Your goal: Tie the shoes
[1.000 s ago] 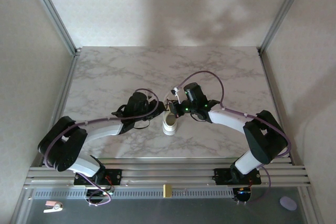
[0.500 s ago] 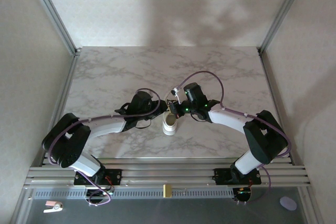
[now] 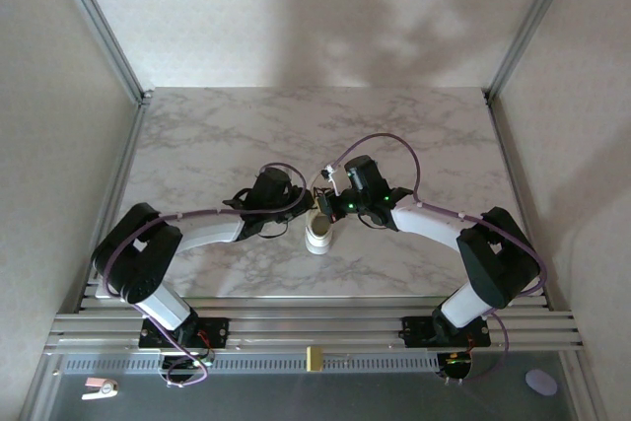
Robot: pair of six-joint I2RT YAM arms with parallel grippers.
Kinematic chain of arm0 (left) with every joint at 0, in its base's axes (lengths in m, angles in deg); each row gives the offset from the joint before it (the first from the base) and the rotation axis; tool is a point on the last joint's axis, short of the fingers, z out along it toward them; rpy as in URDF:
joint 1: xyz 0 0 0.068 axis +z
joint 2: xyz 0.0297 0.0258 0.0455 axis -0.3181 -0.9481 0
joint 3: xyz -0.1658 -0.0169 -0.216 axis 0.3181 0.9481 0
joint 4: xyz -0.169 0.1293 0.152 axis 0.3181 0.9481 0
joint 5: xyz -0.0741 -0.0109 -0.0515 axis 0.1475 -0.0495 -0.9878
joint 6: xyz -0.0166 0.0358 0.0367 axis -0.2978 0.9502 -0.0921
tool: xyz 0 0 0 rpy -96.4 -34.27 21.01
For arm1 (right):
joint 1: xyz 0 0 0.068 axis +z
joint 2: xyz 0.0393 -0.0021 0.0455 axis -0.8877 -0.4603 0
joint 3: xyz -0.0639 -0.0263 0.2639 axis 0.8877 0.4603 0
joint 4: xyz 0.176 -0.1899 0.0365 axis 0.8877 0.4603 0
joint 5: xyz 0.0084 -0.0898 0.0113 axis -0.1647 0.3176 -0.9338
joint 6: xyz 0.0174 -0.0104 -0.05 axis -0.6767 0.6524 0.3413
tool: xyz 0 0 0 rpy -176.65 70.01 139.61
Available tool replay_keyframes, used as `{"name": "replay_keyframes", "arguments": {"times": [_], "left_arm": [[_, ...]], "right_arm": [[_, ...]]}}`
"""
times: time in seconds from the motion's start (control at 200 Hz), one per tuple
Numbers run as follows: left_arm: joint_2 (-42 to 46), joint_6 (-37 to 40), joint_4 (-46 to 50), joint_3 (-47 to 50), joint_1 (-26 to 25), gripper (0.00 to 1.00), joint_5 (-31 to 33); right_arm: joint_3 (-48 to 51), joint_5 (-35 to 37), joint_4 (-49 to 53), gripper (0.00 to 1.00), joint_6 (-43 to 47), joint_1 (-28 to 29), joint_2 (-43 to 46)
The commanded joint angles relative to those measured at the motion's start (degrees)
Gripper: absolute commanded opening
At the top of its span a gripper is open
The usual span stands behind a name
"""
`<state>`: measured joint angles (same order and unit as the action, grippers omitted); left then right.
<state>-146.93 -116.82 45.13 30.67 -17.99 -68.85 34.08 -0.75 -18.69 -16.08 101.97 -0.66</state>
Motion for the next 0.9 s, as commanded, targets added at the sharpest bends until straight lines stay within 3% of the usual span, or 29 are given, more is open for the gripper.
{"name": "replay_keyframes", "arguments": {"times": [0.0, 0.165, 0.45, 0.706, 0.896], "left_arm": [[0.04, 0.8, 1.57, -1.25, 0.49, 0.11, 1.41], [2.77, 0.74, 2.64, 0.34, 0.41, 0.0, 2.04], [6.36, -1.13, 3.03, 4.27, 0.12, 0.0, 1.51], [6.46, -3.32, 1.31, 6.71, -0.59, 0.0, -0.25], [3.73, -5.37, -2.83, 7.65, -2.53, 0.0, -2.84]], "right_arm": [[-1.54, -0.29, 1.12, 0.0, -0.08, 0.75, 0.65], [-2.27, 2.13, 1.1, 0.0, -1.4, 0.7, 1.22], [-2.95, 0.86, 0.34, 0.0, -2.07, 0.72, 2.06], [-3.41, 6.59, 2.63, 0.0, -2.42, 0.79, 2.23], [-3.39, 4.15, 2.35, 0.0, -2.59, 0.84, 1.98]]}}
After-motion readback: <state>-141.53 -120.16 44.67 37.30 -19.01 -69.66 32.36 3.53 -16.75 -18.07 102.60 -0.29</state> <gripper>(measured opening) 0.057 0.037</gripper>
